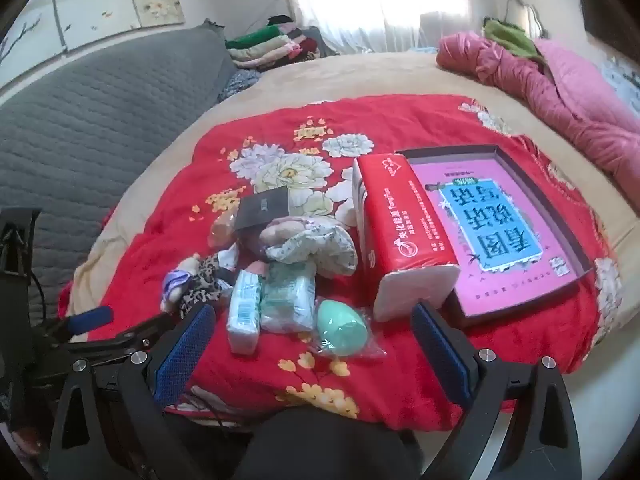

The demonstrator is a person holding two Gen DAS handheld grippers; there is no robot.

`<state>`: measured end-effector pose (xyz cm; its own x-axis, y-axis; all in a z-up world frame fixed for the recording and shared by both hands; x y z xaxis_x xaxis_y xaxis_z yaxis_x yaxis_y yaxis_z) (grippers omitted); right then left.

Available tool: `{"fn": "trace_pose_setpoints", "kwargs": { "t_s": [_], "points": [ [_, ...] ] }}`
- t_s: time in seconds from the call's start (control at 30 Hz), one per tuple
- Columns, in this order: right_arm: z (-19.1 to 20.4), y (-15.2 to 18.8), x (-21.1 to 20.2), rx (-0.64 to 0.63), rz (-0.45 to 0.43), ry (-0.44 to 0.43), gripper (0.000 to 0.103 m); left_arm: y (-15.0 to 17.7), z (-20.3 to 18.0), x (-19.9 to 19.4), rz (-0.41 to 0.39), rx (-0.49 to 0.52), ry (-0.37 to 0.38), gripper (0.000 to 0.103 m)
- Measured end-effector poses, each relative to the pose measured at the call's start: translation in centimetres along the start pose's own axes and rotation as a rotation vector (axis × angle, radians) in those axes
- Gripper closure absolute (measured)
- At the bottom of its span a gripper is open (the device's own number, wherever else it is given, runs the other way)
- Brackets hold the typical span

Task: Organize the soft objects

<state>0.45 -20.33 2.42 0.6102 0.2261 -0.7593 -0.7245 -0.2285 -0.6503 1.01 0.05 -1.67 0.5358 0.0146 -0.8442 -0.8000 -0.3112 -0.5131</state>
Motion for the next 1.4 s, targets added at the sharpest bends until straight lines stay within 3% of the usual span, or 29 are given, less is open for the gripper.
{"fn": "trace_pose_setpoints", "kwargs": {
  "t_s": [0.07, 0.17, 1.4],
  "points": [
    [-0.6, 0.3, 0.4, 0.008, 0.025, -0.003, 0.005, 0.1, 0.1, -0.3, -0.003, 0.005, -0.003, 0.002],
    [0.4, 0.3, -0.3, -0.033, 0.004, 0.075, 0.005, 0.0, 0.1, -0.5, 0.022, 0.014, -0.004, 0.002],
    [0.7, 0.5, -0.9, -0.043, -0.024, 0.094, 0.005, 0.2, -0.5, -1.5, -0.007, 0.026, 0.002, 0.002]
  ]
}}
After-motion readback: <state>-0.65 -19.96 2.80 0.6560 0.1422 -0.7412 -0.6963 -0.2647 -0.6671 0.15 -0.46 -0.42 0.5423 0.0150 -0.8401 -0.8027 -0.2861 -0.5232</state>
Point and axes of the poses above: each gripper's, at about its wrist camera, not at the fingertips, and x roughly the way its jaws point, z to its left, y to its underside, the point moved 2 cm from there along x, roughly the way its jaws point, and after that the axes turned 12 degrees about -x, right-handed, at the moved point
